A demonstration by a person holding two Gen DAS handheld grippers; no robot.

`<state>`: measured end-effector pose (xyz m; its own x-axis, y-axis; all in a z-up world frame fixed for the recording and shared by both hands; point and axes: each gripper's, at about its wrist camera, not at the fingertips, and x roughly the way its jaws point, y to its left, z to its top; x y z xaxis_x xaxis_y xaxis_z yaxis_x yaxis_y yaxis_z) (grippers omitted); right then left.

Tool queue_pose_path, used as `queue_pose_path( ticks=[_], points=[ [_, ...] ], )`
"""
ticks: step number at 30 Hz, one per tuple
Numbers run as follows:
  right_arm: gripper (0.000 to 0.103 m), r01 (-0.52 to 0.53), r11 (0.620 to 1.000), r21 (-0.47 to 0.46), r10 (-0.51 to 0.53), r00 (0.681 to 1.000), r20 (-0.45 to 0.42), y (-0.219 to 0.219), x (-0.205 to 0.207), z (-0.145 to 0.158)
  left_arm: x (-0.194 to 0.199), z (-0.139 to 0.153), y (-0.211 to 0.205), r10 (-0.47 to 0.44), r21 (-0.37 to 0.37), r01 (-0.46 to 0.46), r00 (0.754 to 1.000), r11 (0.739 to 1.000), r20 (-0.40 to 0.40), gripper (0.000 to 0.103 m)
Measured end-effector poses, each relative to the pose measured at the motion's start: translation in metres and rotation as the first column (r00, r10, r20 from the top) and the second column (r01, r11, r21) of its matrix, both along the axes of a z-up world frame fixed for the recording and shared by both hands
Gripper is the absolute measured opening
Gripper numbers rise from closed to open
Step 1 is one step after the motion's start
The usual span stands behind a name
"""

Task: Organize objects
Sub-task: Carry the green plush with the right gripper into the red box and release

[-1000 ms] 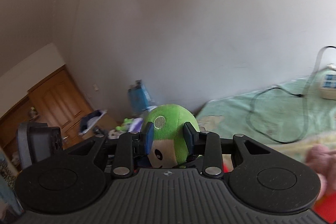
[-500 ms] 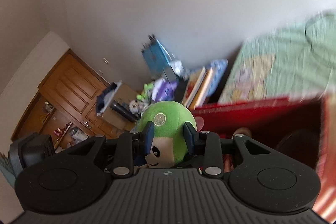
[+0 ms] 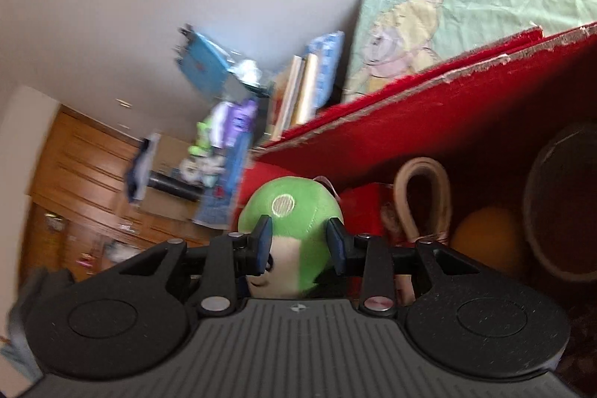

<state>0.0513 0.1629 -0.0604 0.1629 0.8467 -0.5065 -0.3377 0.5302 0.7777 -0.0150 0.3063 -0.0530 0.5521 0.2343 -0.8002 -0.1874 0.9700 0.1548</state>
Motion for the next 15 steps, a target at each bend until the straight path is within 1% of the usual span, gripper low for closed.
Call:
queue_pose_path(
  ticks=[4, 8, 12, 15],
  points=[
    [0.037, -0.012, 0.996, -0.084, 0.01, 1.0, -0.02, 0.009, 0.002, -0.006, 0.0, -0.001, -0.004, -0.006, 0.029, 0.006, 1.0, 1.0, -0.002, 0.073],
    [0.037, -0.009, 0.997, -0.072, 0.008, 1.0, -0.002, 0.005, 0.001, -0.009, -0.001, 0.002, -0.003, -0.003, 0.032, 0.003, 1.0, 0.999, 0.0, 0.074],
    [0.037, 0.036, 0.998, -0.041, -0.036, 0.999, 0.009, -0.002, 0.0, -0.009, -0.003, 0.011, -0.001, 0.017, 0.038, -0.018, 1.0, 0.999, 0.016, 0.078],
    [0.037, 0.064, 0.996, -0.055, -0.062, 0.997, 0.038, -0.005, -0.002, -0.004, -0.001, 0.017, 0.0, 0.025, 0.043, -0.026, 1.0, 0.999, 0.015, 0.079]
  ],
)
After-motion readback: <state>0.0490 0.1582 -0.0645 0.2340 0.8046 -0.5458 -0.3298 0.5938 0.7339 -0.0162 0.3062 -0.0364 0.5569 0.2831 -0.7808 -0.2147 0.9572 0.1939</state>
